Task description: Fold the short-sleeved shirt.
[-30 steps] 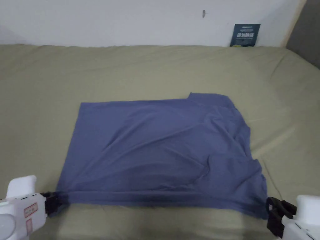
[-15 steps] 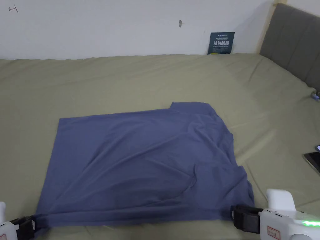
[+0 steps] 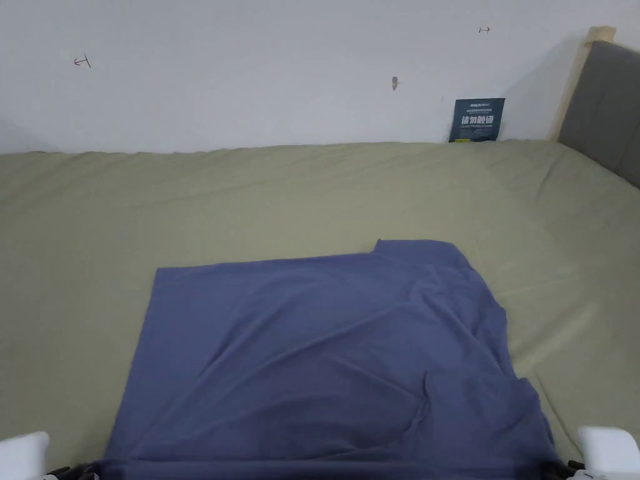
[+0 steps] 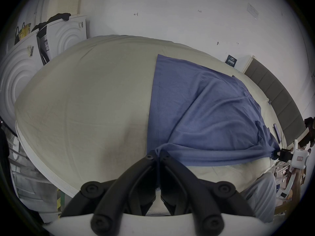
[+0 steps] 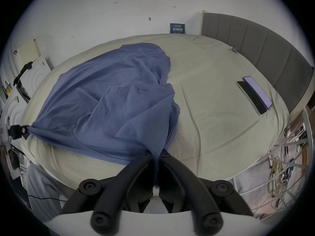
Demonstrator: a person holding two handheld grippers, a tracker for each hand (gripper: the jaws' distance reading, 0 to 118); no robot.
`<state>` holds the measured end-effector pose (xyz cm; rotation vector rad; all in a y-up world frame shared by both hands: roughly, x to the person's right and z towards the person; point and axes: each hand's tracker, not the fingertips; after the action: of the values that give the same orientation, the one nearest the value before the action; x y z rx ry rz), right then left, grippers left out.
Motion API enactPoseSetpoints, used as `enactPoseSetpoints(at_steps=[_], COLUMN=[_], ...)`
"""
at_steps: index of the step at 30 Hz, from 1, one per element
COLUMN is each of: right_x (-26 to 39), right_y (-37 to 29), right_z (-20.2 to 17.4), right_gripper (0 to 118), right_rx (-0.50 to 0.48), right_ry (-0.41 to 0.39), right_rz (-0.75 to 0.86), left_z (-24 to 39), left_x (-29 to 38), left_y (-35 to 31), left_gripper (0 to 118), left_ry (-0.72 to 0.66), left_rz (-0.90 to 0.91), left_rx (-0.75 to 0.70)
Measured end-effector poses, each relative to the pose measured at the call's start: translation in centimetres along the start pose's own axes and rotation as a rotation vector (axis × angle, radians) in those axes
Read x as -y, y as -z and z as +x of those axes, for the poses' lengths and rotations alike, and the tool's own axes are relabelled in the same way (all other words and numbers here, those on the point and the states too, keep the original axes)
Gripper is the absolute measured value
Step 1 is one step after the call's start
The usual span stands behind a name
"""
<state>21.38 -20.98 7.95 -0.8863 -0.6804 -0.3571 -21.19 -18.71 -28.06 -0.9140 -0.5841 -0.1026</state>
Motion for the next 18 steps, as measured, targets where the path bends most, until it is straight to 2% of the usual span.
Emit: enactPoseSetpoints(at_steps=[8,18], right_x=[-4.6,-14.4], right_y=[-1.0,2.2], right_z=[0.7,0.9], right_gripper=[6,6], right_rx=[-0.027,-0.066], right_ry=[-0.086,-0.115], right_rz=[0.015,0.059], left_z=[1.9,2.9], left_x=[-3.2,-11.0], left_y=[-0.9,1.8], left_gripper=[0,0], left_ry=[0.047,0.028], left_rz=[0.028,0.071], left_rx=[-0.002,0.012])
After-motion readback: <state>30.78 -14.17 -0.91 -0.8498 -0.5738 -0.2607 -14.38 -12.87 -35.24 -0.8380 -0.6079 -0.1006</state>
